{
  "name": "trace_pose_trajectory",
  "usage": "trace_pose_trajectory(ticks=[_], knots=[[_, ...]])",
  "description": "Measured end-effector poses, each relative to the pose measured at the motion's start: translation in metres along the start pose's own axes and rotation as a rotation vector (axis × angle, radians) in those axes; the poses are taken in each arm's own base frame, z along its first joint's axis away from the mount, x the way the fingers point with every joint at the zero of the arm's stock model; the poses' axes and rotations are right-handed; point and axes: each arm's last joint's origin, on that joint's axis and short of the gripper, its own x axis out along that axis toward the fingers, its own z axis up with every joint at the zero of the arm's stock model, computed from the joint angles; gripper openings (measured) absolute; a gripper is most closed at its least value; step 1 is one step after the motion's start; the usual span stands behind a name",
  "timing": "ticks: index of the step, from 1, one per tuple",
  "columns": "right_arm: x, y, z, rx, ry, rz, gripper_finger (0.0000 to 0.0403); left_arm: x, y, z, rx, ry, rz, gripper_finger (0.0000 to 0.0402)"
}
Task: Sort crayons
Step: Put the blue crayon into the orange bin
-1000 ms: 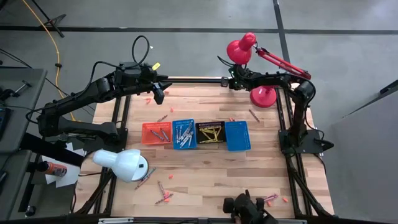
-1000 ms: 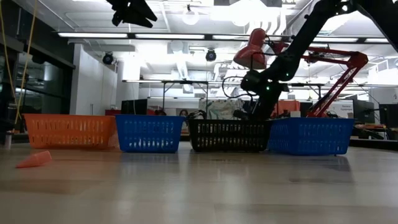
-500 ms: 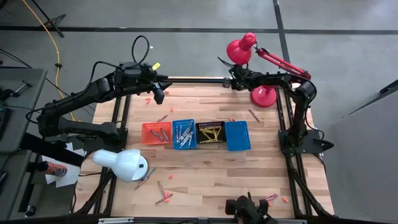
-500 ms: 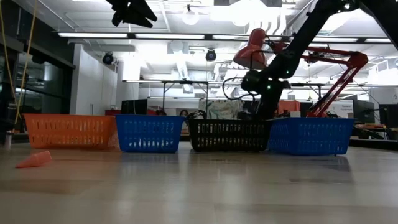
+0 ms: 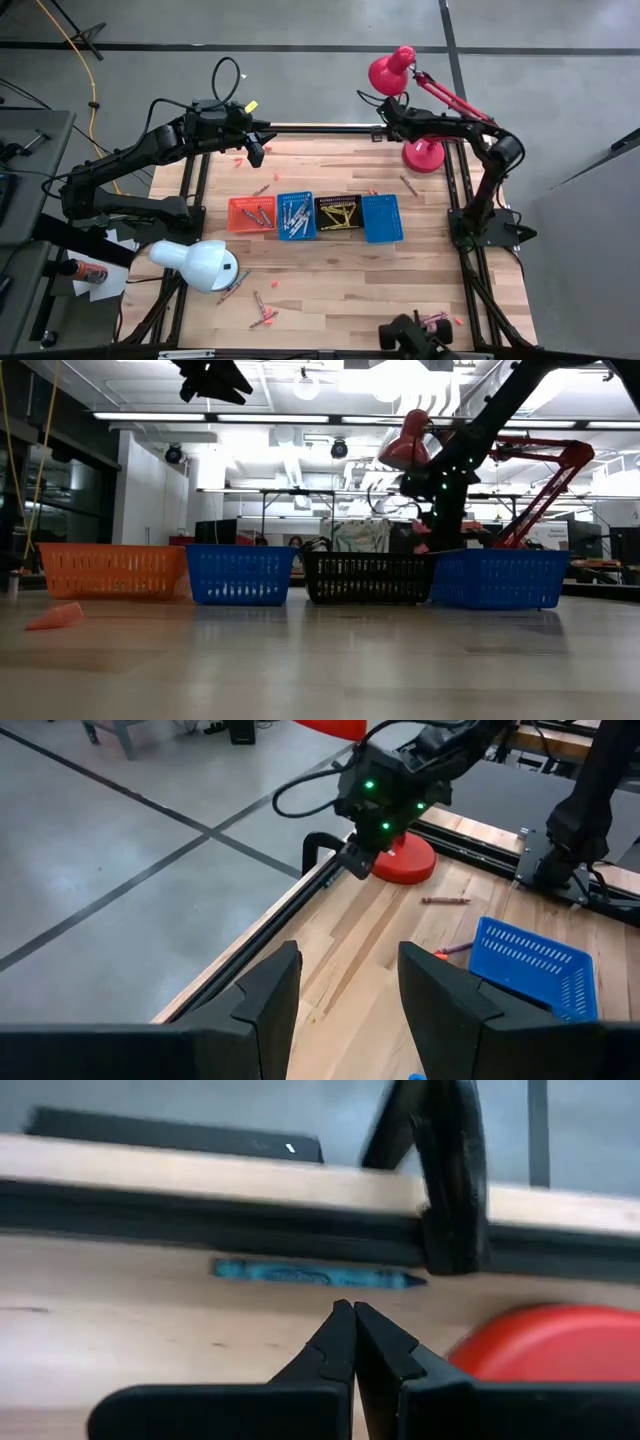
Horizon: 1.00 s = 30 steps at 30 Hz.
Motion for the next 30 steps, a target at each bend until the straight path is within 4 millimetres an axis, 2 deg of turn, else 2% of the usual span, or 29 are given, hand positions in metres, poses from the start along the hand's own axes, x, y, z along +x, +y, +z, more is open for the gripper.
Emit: trace_pose_trajectory(ticks=[10, 22, 30], knots=[[0.017, -0.007, -0.004, 0.013, 0.043, -0.071, 0.0, 0.0, 0.0, 0.0, -0.005, 0.001, 0.0, 0.0157], [0.033, -0.007, -0.006, 0.015, -0.008, -0.18, 0.0, 0.0, 0.0, 0.0, -0.027, 0.001, -0.001, 0.0157], [0.036, -0.003, -0.002, -0.008, -0.03, -0.097, 0.0, 0.0, 0.0, 0.0, -0.033, 0.001, 0.0, 0.0157]])
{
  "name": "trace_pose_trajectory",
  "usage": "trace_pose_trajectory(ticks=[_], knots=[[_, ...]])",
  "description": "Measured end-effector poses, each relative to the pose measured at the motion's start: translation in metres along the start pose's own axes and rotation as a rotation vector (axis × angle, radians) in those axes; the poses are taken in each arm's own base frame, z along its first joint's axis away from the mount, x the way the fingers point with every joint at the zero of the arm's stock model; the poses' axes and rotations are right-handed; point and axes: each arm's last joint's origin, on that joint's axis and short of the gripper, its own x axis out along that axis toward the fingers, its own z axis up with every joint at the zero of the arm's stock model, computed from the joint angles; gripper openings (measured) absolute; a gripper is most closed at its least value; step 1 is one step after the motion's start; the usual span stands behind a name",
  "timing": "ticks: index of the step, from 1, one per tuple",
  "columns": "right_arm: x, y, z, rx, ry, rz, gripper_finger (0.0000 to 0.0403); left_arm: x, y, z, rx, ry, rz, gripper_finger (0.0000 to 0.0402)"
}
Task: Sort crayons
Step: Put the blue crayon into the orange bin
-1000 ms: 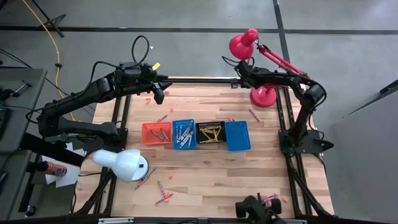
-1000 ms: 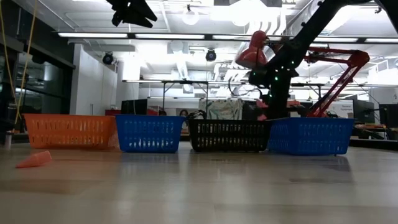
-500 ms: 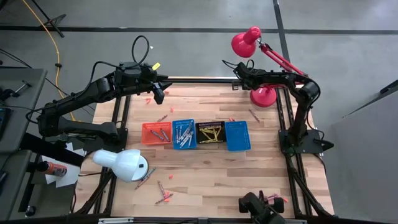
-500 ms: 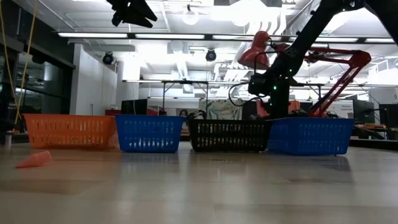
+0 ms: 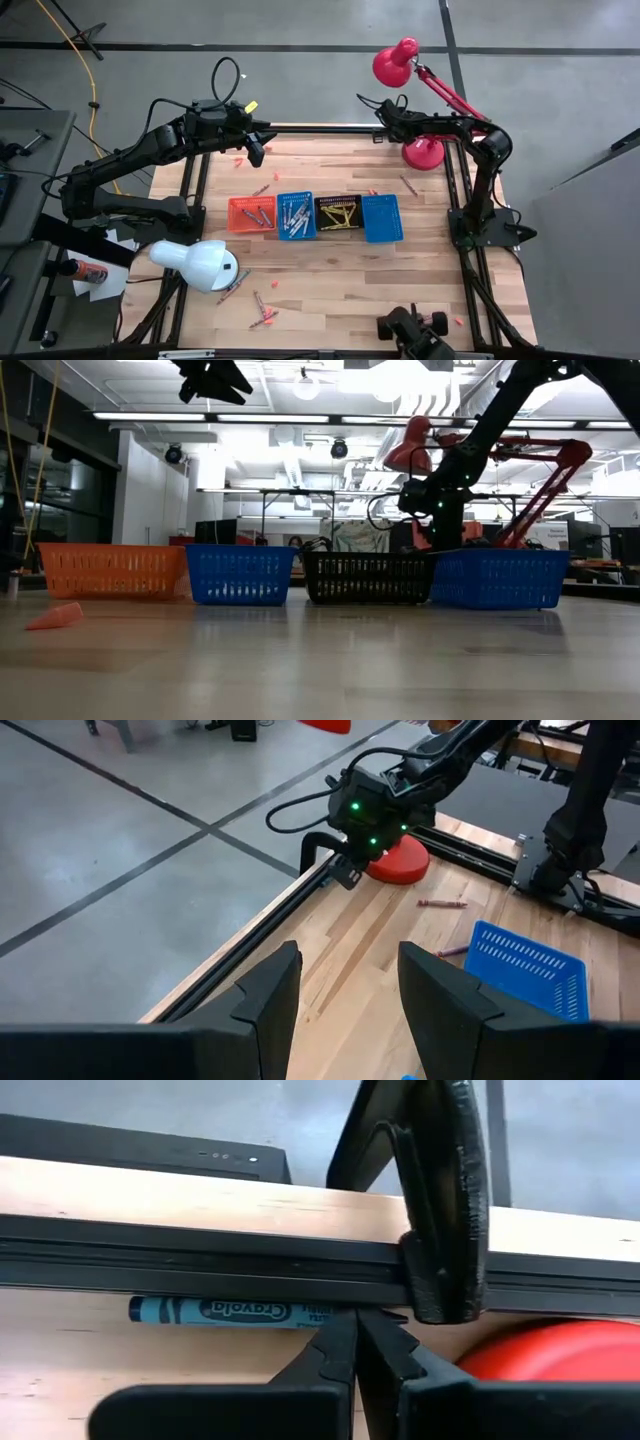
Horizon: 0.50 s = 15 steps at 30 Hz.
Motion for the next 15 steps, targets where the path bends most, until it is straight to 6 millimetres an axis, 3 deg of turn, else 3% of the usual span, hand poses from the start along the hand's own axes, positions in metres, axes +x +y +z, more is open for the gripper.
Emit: trace_pose_trajectory(ticks=[6, 15], knots=[[0.001, 0.013, -0.008, -0.063, 0.021, 0.057, 0.0, 0.0, 0.0, 0.0, 0.0, 0.0, 0.0, 0.0157], [-0.024, 0.049, -0.034, -0.339, 0.089, 0.245, 0.0, 0.0, 0.0, 0.0, 0.0, 0.001, 0.0, 0.0157]])
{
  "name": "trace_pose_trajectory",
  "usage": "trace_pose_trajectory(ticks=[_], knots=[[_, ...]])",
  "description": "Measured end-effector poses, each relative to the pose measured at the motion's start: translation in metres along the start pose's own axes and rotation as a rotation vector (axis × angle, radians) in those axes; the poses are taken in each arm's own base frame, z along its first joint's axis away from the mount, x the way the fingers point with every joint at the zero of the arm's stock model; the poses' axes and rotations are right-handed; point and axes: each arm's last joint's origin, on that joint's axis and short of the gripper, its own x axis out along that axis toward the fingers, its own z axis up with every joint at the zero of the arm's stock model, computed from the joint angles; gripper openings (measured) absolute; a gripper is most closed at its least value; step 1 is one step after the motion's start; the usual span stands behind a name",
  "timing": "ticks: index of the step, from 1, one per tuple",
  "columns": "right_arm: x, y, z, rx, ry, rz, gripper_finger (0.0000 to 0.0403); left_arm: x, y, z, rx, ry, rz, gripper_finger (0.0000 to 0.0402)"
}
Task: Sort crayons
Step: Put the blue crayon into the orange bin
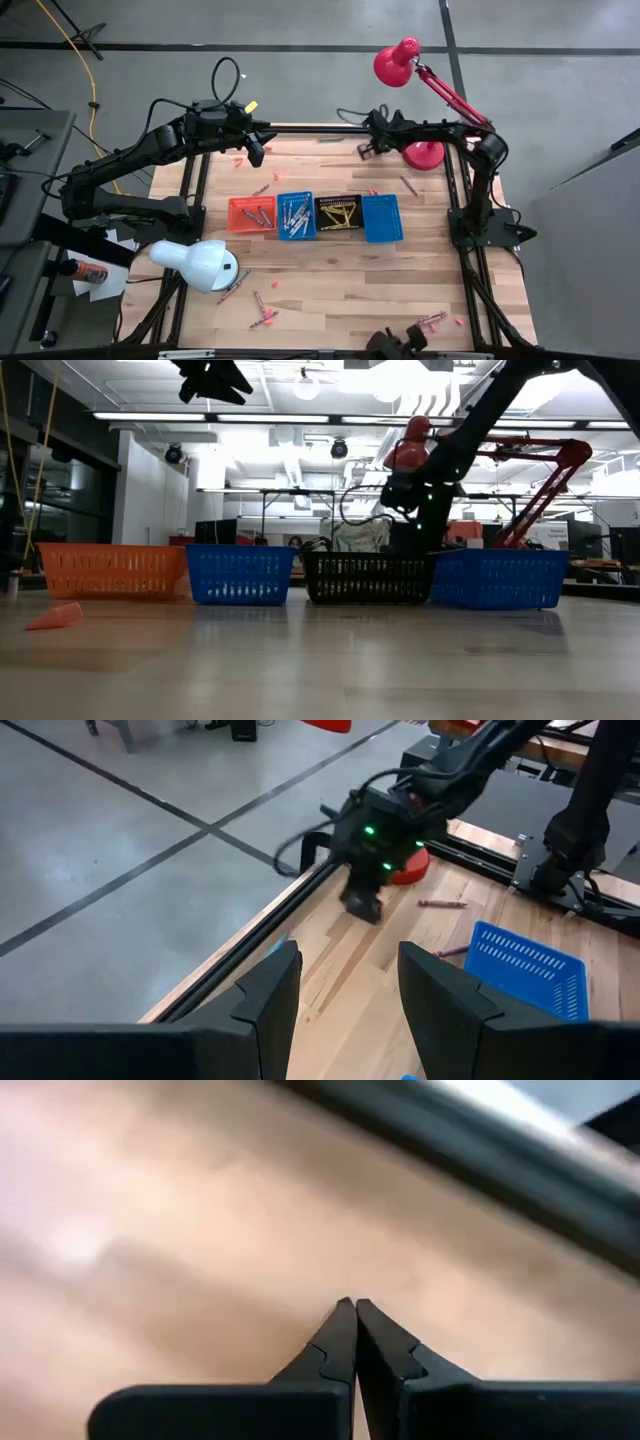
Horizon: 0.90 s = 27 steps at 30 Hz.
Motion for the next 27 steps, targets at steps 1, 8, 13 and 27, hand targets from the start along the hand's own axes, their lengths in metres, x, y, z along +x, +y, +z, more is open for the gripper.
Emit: trace_pose_trajectory(ticks=[1, 8, 13, 27], knots=[[-0.004, 0.003, -0.002, -0.02, 0.011, 0.021, 0.0, 0.0, 0.0, 0.0, 0.0, 0.001, 0.001, 0.0157], [-0.039, 0.011, 0.014, -0.035, -0.111, 0.273, 0.0, 0.0, 0.0, 0.0, 0.0, 0.001, 0.0, 0.0157], [-0.05, 0.016, 0.018, -0.073, -0.138, 0.433, 0.0, 0.005, 0.0, -0.001, 0.0, 0.015, 0.002, 0.0157], [-0.142, -0.007, -0.007, -0.384, -0.17, 0.686, 0.0, 0.081, -0.009, -0.025, 0.024, 0.217, -0.067, 0.0157]])
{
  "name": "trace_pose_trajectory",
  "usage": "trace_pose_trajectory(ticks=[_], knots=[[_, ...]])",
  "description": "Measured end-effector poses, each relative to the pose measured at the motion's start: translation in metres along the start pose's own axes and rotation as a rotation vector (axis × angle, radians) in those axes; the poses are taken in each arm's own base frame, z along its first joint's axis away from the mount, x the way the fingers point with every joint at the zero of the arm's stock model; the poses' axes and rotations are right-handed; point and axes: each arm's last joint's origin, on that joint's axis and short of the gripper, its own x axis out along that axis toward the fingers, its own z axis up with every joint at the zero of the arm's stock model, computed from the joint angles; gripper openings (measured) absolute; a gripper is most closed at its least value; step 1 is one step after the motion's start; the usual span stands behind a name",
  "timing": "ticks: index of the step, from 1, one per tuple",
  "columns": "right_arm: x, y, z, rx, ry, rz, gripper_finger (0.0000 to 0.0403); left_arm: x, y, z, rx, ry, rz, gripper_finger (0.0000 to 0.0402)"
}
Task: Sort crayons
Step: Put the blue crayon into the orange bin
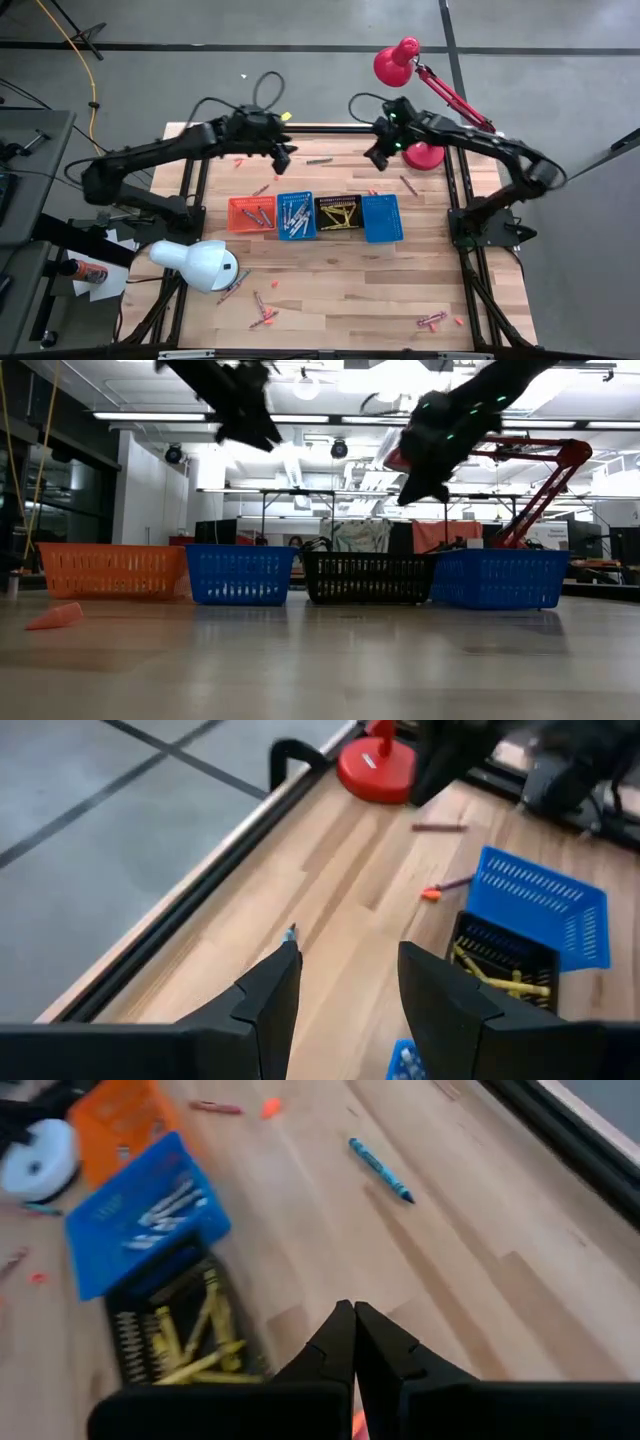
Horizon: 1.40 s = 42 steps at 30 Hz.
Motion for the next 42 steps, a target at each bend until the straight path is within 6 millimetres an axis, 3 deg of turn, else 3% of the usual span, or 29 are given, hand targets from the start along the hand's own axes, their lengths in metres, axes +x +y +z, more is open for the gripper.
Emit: trace_pose_trajectory(ticks=[6, 11, 19, 24, 42], knots=[[-0.032, 0.023, -0.046, 0.109, -0.165, 0.036, 0.0, 0.076, -0.002, -0.013, 0.116, 0.096, -0.04, 0.0157], [-0.045, 0.044, -0.082, 0.22, -0.283, 0.101, 0.0, 0.142, -0.001, -0.027, 0.27, 0.267, -0.042, 0.0157], [-0.057, 0.062, -0.103, 0.286, -0.398, 0.074, 0.0, 0.209, 0.002, -0.048, 0.409, 0.39, -0.034, 0.0157], [-0.057, 0.069, -0.104, 0.27, -0.406, 0.069, 0.0, 0.227, 0.009, -0.064, 0.394, 0.452, -0.002, 0.0157], [-0.056, 0.071, -0.105, 0.242, -0.416, 0.033, 0.0, 0.217, 0.007, -0.061, 0.354, 0.481, -0.121, 0.0156]])
